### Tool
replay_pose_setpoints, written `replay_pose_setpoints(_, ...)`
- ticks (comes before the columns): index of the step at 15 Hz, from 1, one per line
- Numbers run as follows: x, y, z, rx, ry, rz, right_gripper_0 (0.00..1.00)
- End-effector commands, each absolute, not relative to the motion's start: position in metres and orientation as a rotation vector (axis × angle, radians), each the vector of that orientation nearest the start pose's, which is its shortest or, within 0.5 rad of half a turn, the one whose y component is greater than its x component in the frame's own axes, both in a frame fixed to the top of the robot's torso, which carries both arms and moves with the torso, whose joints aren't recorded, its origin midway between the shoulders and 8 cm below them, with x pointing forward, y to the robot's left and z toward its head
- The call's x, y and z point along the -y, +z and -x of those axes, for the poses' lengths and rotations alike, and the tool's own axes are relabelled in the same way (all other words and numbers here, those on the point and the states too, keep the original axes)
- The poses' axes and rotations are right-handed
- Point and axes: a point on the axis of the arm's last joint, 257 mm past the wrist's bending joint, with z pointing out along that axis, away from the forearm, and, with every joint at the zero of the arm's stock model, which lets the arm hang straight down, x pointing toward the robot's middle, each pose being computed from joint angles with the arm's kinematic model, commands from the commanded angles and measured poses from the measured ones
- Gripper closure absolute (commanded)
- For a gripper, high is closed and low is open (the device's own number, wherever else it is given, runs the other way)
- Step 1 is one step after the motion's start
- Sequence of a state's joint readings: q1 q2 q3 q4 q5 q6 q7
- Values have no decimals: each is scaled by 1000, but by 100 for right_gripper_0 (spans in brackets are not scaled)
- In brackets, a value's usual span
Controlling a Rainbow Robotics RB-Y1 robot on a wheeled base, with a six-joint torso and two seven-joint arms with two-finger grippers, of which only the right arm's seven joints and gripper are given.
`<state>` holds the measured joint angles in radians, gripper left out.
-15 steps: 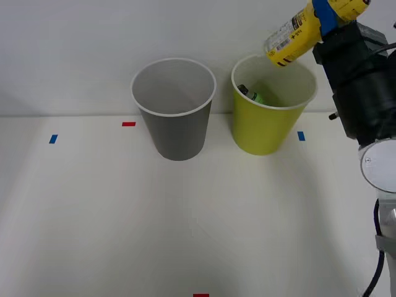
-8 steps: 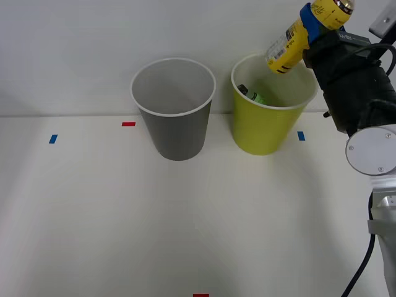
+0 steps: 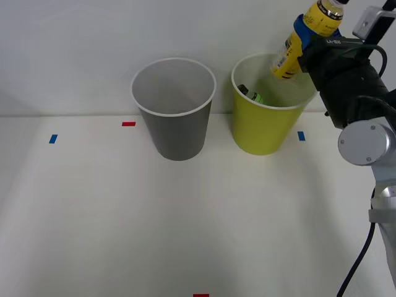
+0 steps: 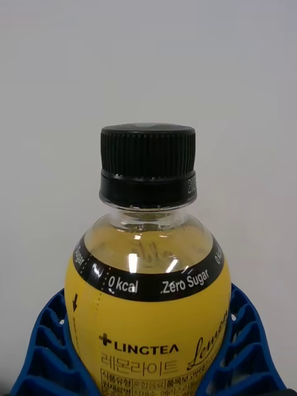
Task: Put cans in the gray bin, plastic bottles in the light green bin
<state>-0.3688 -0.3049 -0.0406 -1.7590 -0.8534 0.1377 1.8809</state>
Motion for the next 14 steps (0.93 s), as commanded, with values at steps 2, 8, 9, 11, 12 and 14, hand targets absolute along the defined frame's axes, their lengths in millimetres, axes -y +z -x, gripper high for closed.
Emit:
replay_pose_setpoints(2, 208, 40, -597, -1191, 340, 52, 100)
replay_pose_setpoints(8, 205, 55, -596, -1159, 348, 50, 62)
replay_pose_setpoints(9, 206, 57, -596, -1152, 354, 43, 27)
replay_pose_setpoints(11, 205, 57, -595, -1151, 388, 26, 0)
replay_pose_setpoints(12, 204, 57, -595, -1151, 395, 23, 0)
replay_pose_setpoints(14, 203, 58, -595, -1145, 399, 19, 0)
